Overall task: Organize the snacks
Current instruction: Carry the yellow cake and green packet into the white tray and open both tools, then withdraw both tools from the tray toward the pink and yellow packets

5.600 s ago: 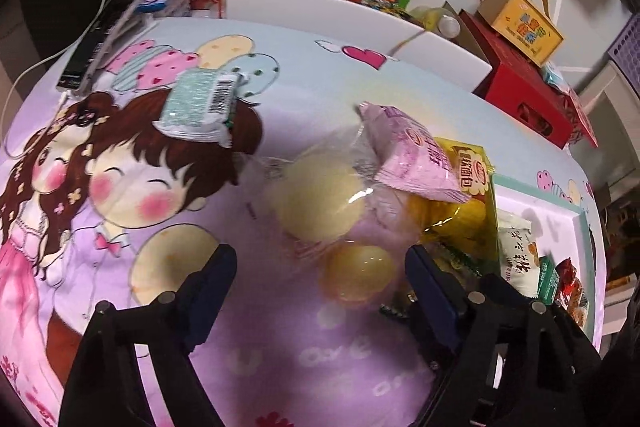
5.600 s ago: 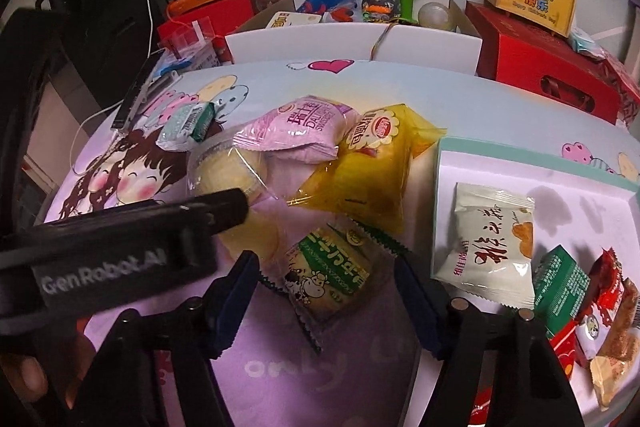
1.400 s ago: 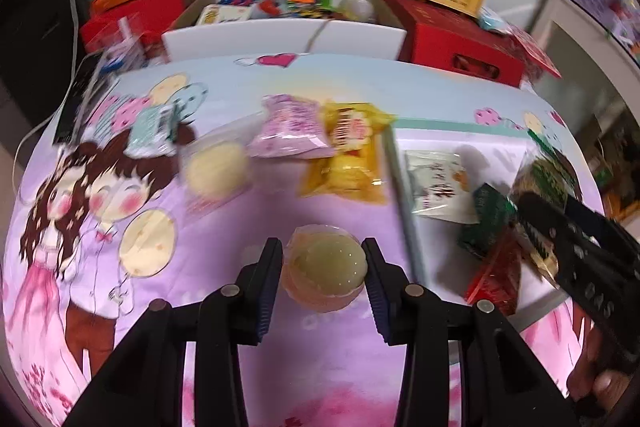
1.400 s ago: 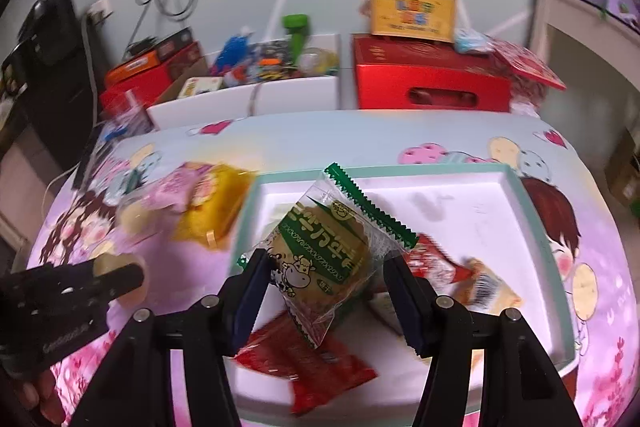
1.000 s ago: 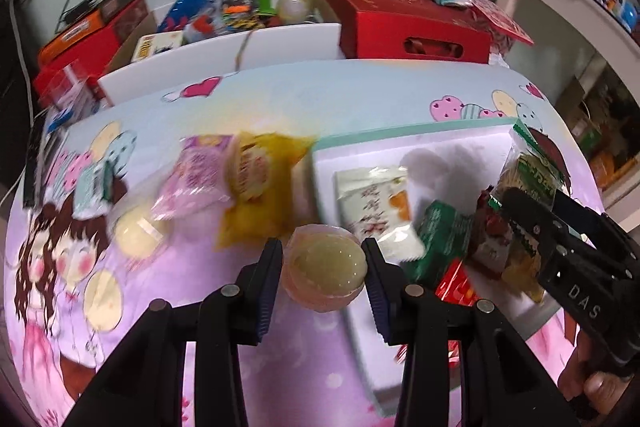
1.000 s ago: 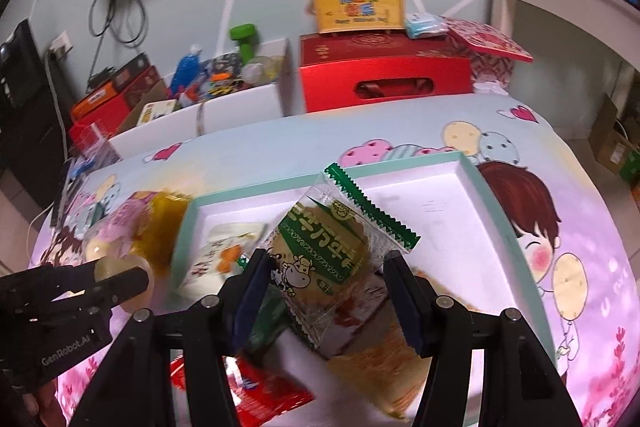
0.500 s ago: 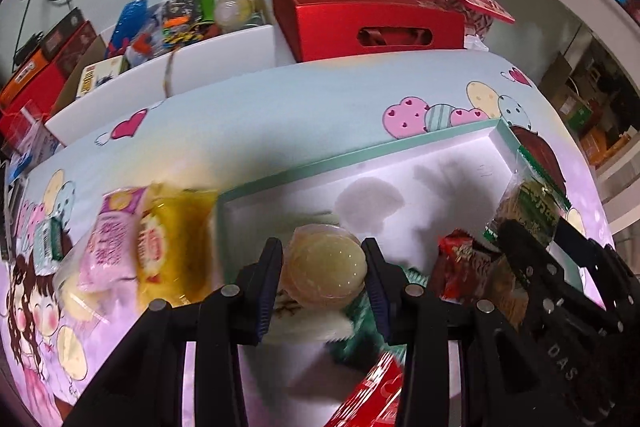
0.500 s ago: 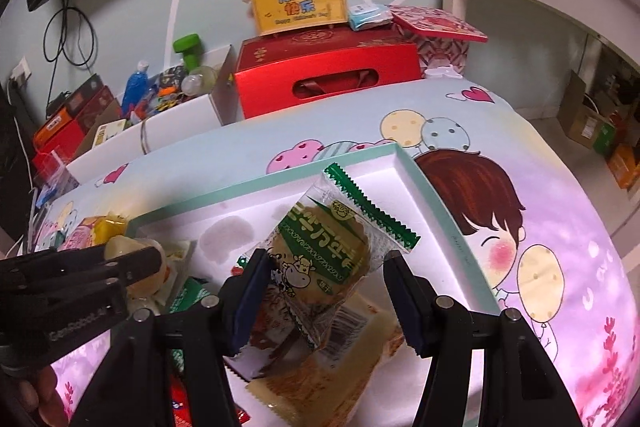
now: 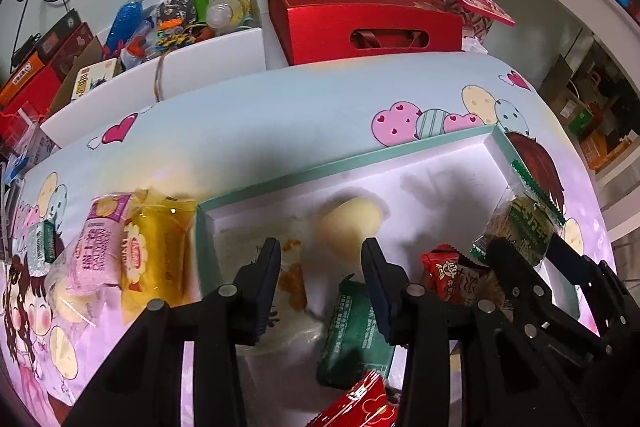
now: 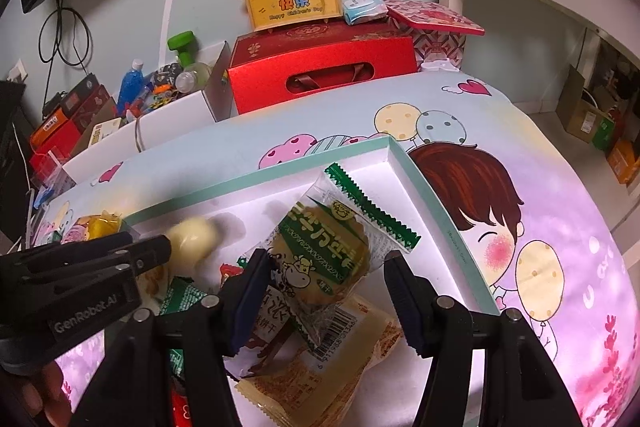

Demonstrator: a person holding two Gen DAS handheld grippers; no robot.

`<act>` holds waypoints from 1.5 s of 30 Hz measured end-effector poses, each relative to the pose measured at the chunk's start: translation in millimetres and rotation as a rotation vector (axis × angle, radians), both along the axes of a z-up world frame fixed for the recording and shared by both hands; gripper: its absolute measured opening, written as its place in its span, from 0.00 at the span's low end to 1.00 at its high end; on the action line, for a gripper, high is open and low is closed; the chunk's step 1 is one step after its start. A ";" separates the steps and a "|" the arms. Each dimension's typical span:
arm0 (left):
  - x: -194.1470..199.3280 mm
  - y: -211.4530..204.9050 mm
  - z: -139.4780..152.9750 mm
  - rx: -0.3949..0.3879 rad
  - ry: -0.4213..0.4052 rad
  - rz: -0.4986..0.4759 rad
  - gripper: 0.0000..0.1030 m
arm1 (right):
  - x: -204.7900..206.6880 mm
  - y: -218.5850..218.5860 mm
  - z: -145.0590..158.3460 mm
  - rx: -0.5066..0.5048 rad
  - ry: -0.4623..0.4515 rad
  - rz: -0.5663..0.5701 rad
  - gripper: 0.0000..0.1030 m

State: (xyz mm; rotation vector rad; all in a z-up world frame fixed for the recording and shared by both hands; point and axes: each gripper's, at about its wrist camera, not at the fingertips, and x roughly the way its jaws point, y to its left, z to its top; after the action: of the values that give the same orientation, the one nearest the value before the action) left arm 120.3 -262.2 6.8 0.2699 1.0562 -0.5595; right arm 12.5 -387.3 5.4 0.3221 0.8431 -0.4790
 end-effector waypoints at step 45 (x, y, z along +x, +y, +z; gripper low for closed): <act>-52.5 167.9 9.8 -0.001 -0.110 0.279 0.87 | -8.6 59.5 38.8 0.163 -0.083 0.053 1.00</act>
State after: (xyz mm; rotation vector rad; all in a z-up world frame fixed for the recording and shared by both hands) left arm 67.8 -94.3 16.6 0.1473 0.9665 -0.2912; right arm 4.0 -327.8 44.2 0.4659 0.8091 -0.3459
